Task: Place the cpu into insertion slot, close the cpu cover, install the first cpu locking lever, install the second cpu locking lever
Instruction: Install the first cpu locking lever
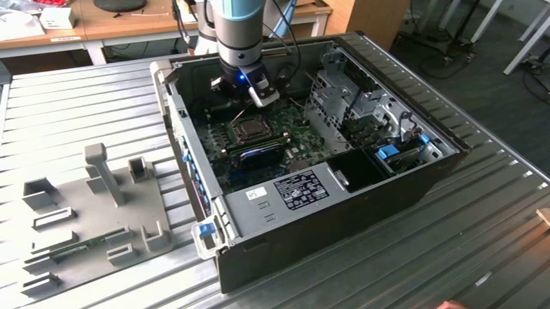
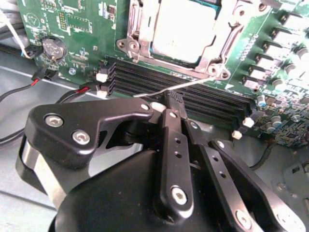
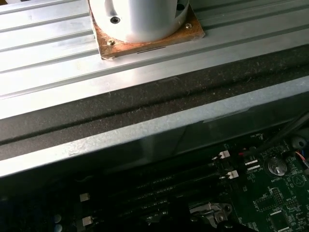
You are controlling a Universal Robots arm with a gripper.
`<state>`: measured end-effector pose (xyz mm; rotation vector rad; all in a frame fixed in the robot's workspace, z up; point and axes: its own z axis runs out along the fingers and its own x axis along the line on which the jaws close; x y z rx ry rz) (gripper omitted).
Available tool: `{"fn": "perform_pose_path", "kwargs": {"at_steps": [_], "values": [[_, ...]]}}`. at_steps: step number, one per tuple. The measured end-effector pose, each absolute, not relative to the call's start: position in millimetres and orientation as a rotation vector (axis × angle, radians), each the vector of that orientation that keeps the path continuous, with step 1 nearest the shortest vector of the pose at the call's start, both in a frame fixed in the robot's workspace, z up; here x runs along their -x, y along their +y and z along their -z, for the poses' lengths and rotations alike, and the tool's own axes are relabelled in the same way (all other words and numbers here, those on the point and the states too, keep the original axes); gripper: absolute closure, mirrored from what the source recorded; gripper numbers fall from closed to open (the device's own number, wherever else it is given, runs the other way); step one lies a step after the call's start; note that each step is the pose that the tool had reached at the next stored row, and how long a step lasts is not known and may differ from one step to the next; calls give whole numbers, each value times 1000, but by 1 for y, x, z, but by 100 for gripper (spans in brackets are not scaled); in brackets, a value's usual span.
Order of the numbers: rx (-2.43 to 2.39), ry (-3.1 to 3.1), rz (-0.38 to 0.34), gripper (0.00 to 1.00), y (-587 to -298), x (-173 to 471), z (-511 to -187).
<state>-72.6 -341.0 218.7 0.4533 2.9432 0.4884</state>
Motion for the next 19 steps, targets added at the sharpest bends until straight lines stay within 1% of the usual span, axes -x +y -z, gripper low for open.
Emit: {"fn": "perform_pose_path", "kwargs": {"at_steps": [19], "values": [[-453, 2943, -488, 90, -341, 72, -216]]}}
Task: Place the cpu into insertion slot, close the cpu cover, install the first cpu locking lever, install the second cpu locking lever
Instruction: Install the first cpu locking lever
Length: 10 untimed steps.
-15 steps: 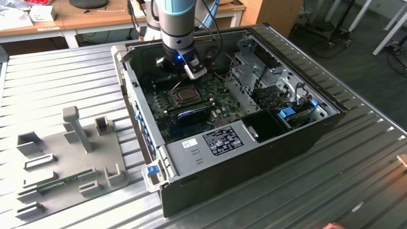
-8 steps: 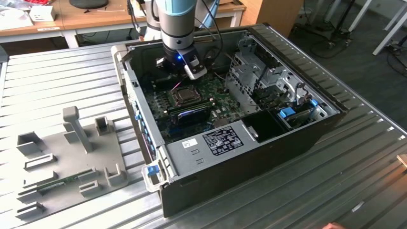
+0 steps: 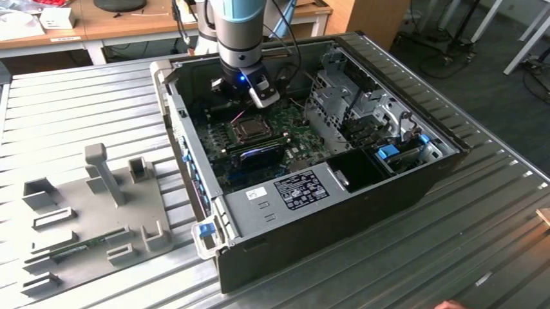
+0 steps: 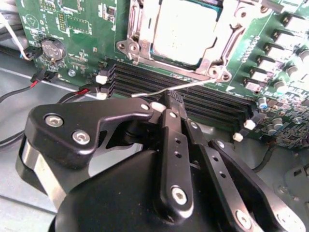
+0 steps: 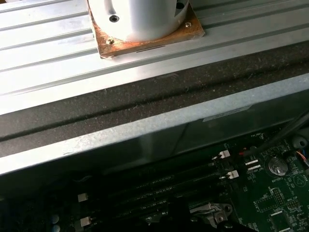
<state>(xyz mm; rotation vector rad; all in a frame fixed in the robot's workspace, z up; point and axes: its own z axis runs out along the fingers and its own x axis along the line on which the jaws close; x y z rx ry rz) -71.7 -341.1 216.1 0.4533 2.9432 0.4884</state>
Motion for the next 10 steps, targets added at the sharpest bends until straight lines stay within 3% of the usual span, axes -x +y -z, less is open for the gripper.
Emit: {"fn": "perform_pose_path", "kwargs": {"at_steps": [10], "values": [[-453, 2943, -489, 90, -341, 70, -215]]}}
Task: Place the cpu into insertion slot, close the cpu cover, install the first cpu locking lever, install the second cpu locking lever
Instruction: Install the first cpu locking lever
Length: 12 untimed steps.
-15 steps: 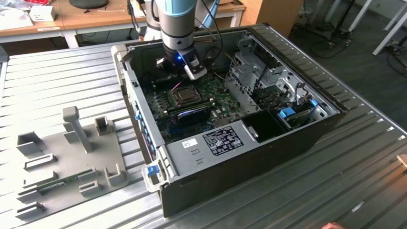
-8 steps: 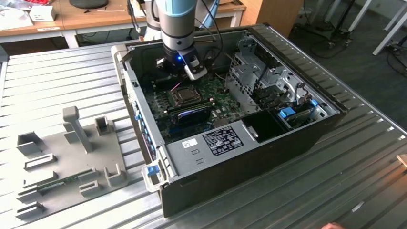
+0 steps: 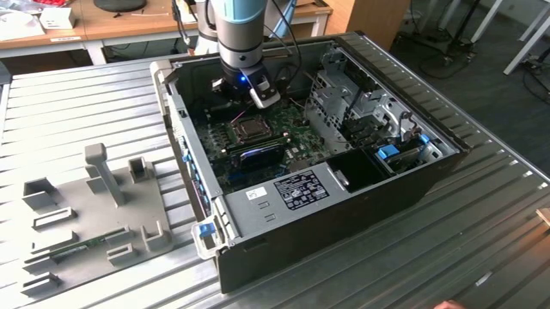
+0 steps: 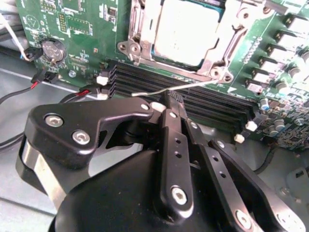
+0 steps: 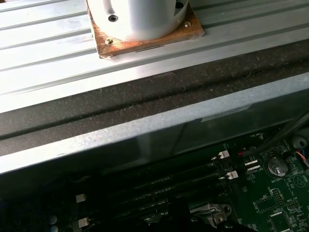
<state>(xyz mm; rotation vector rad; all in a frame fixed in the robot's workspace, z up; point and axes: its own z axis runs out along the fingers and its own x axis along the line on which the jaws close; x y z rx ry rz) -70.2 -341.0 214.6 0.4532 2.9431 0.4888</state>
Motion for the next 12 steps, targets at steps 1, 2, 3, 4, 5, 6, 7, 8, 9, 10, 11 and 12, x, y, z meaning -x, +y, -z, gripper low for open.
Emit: {"fn": "perform_pose_path", "kwargs": {"at_steps": [1, 2, 3, 4, 5, 6, 7, 8, 9, 10, 11, 12], "values": [[-453, 2943, -489, 90, -341, 70, -215], [-453, 2943, -488, 90, -341, 70, -215], [-453, 2943, -488, 90, -341, 70, -215], [-453, 2943, -489, 90, -341, 70, -215], [-453, 2943, -489, 90, -341, 70, -215], [-453, 2943, -489, 90, -341, 70, -214], [-453, 2943, -489, 90, -341, 70, -214], [-453, 2943, -489, 90, -341, 70, -213], [-453, 2943, -489, 90, -341, 70, -213], [-453, 2943, -489, 90, -341, 70, -213], [-453, 2943, -489, 90, -341, 70, -213], [-453, 2943, -489, 90, -341, 70, -213]]}}
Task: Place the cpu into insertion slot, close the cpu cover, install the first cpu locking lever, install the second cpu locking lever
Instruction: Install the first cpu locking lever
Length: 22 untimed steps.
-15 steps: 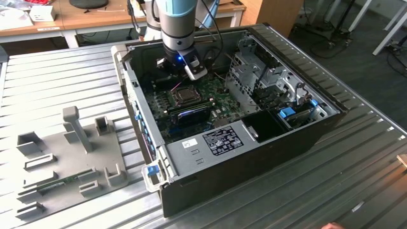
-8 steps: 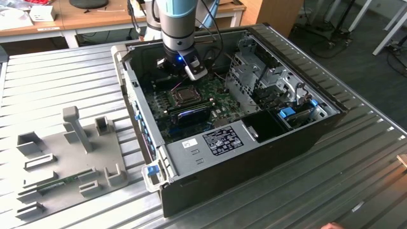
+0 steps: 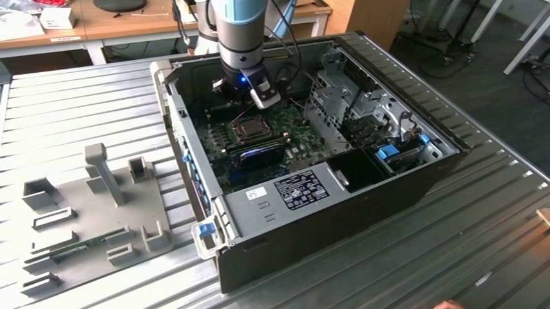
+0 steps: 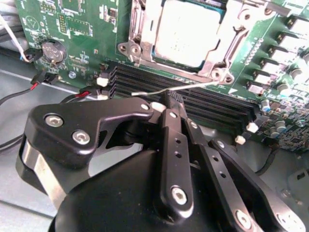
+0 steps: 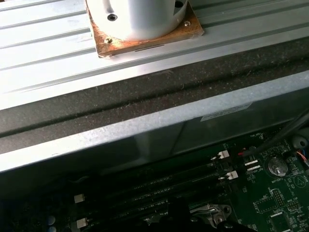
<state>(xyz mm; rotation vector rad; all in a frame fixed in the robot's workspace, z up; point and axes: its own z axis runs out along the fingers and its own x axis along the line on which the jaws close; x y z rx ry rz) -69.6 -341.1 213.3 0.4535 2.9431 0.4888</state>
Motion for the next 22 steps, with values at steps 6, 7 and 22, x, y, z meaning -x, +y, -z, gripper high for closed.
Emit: {"fn": "perform_pose_path", "kwargs": {"at_steps": [6, 7, 22], "values": [[-453, 2943, -489, 90, -341, 70, -212], [-453, 2943, -489, 90, -341, 70, -212], [-454, 2943, -489, 90, -341, 68, -211]]}}
